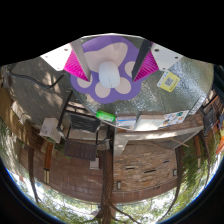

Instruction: Arrange mouse

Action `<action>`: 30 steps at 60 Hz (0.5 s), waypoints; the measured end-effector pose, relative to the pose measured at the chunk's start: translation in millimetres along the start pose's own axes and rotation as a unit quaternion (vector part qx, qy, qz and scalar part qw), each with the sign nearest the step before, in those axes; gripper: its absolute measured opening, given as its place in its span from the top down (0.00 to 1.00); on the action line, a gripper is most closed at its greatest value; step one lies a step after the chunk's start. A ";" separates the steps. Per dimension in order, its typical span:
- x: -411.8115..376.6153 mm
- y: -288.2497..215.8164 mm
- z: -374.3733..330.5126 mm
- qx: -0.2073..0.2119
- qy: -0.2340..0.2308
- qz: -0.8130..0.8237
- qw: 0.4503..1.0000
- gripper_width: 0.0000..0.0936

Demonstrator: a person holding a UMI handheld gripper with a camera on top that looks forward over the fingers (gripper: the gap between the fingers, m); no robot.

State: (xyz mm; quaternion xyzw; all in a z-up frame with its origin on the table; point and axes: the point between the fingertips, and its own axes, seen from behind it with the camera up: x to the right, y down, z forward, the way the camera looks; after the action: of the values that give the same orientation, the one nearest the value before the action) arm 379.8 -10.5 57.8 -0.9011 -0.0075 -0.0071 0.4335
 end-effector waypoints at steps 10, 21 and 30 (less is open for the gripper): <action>-9.8 -7.6 -95.5 0.032 0.028 -0.007 0.999 0.09; -21.7 8.0 -197.9 0.051 0.056 -0.012 0.997 0.09; -35.9 28.0 -253.2 0.055 0.068 -0.013 0.996 0.09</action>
State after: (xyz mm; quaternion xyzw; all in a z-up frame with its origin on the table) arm 342.9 -226.1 193.3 -0.8730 0.0100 -0.0732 0.4821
